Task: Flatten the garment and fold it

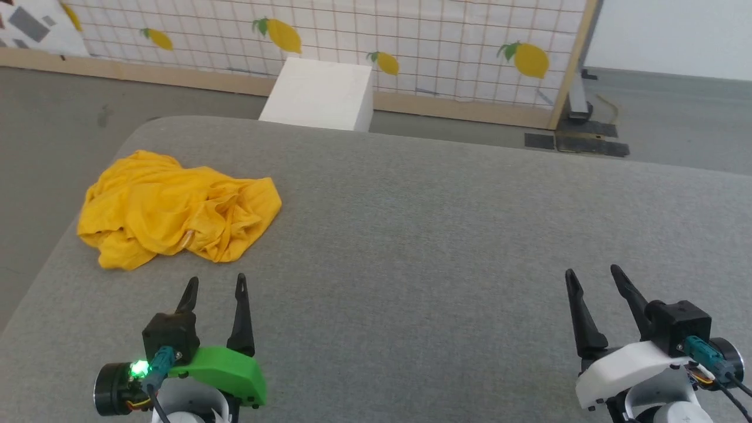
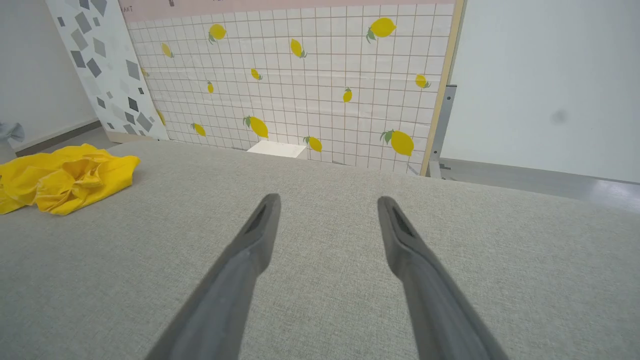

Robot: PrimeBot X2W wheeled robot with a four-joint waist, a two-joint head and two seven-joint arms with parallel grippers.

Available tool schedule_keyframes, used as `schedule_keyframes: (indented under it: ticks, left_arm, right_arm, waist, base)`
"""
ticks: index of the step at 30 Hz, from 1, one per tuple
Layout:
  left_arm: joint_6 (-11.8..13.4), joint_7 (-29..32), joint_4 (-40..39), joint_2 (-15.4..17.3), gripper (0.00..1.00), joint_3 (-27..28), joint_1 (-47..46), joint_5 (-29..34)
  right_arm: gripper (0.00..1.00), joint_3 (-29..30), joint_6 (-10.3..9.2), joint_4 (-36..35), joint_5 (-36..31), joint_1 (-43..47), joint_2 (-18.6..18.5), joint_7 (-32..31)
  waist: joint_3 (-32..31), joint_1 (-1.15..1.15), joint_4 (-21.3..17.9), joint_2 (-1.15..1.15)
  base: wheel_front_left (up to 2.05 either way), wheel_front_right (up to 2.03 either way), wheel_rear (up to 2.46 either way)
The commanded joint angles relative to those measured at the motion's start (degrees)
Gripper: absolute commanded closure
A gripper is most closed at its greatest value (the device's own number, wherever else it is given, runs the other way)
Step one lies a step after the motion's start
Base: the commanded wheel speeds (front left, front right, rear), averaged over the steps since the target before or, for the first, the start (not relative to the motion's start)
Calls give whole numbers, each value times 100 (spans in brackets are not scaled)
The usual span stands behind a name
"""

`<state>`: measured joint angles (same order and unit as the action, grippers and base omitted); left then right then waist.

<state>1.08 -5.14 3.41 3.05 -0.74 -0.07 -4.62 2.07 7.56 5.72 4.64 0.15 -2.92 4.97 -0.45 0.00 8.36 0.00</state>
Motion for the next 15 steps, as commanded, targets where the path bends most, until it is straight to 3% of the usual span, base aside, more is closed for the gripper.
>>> schedule_keyframes:
  ticks: [1,15]
  left_arm:
    - [27,-56,38,-6,0,8,66,-28]
    - [63,-220,130,-8,0,2,144,-114]
  right_arm:
    - [0,11,-3,51,67,92,2,67]
    - [0,0,-4,274,226,166,2,232]
  waist:
    - [-20,0,154,0]
    - [-93,0,732,0]
  base:
    - [0,0,0]
    - [0,0,0]
